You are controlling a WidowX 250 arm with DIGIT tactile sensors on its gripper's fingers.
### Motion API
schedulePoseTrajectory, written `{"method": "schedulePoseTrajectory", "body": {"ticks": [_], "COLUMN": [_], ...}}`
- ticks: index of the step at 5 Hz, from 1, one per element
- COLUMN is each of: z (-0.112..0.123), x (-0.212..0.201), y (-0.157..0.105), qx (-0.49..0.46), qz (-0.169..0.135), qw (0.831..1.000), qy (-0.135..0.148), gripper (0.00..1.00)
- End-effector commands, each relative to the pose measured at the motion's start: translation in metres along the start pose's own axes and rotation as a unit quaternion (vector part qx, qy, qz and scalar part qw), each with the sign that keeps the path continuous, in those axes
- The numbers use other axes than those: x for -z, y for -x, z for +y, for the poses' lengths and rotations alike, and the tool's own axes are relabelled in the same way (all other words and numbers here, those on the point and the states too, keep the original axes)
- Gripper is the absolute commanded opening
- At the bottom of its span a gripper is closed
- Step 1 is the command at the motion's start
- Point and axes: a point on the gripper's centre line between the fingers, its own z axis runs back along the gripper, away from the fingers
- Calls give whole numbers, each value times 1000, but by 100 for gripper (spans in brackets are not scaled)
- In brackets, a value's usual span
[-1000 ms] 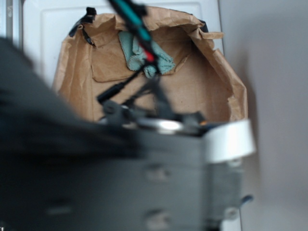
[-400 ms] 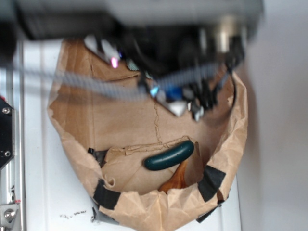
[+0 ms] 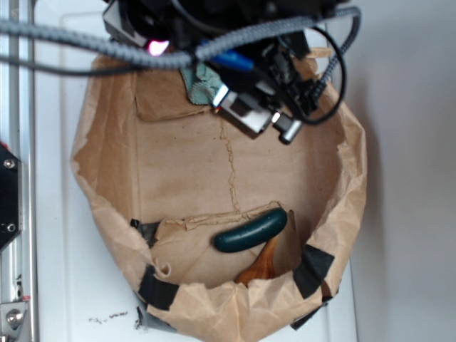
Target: Grab the blue cloth.
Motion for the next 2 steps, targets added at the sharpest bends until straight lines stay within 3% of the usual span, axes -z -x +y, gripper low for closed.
{"method": "schedulePoseTrajectory", "body": {"ticks": [1,2], "z": [6,-2], "x": [40,69], "y": [-2,-8], "qx": [-122,-147], "qz": [-6,-17], "qw": [992,988], "qy": [41,42], "gripper": [100,100]}}
